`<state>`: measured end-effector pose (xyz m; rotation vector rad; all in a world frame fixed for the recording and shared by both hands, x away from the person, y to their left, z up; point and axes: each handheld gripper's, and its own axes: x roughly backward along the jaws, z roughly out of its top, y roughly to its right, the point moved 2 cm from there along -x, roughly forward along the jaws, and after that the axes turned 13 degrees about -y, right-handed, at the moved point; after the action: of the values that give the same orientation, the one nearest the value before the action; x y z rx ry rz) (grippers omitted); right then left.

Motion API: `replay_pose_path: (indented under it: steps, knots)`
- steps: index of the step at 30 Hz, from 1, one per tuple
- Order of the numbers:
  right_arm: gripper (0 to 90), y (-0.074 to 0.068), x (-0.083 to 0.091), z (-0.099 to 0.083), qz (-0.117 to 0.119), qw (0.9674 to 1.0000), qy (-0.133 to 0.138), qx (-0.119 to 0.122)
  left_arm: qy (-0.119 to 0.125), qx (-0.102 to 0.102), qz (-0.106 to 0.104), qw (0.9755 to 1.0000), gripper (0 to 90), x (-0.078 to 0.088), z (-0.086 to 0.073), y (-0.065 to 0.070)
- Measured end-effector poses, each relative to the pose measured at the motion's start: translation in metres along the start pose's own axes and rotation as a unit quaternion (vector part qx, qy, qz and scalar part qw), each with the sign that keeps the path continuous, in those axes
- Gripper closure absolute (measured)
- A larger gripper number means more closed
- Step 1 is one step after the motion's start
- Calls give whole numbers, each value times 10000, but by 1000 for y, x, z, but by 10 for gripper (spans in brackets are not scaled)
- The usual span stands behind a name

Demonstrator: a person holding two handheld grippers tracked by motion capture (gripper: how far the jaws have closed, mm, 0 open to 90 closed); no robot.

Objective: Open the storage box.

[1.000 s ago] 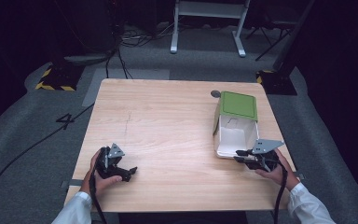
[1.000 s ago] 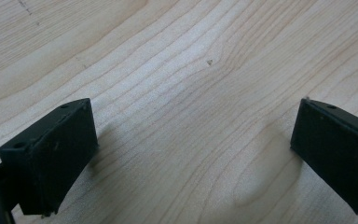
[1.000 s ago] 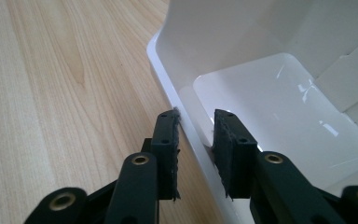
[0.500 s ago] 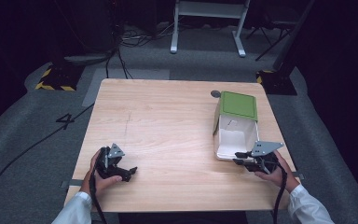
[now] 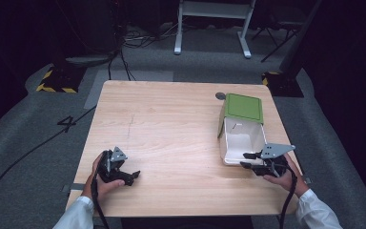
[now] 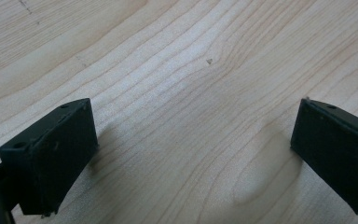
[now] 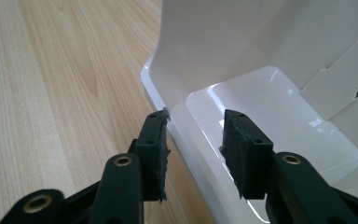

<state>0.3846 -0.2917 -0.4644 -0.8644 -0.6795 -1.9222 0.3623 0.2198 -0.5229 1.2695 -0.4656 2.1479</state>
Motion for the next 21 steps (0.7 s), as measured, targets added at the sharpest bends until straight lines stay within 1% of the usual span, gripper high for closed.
replay_pose_path:
  steps: [4, 6, 8, 12, 17, 21]
  knots:
    - [536, -1, 4, 2, -38, 10000, 62, -24, 0, 2, -6, 10000, 5, 0, 0, 0]
    - [493, 0, 8, 3, -79, 9999, 140, -40, 1, -2, 1, 10000, 5, 0, 0, 0]
    - [486, 0, 12, 3, -113, 9997, 211, -86, 2, -1, 1, 10000, 5, 0, 0, 0]
    - [442, 1, 16, 3, -182, 9996, 195, -107, 2, -2, 3, 10000, 5, 0, 0, 0]
    - [389, 1, 23, 4, -251, 9993, 268, -118, 2, -3, 2, 10000, 5, 0, 0, 0]
    - [343, 0, 29, 3, -402, 9988, 265, -95, 2, -3, 2, 10000, 5, 0, 0, 0]
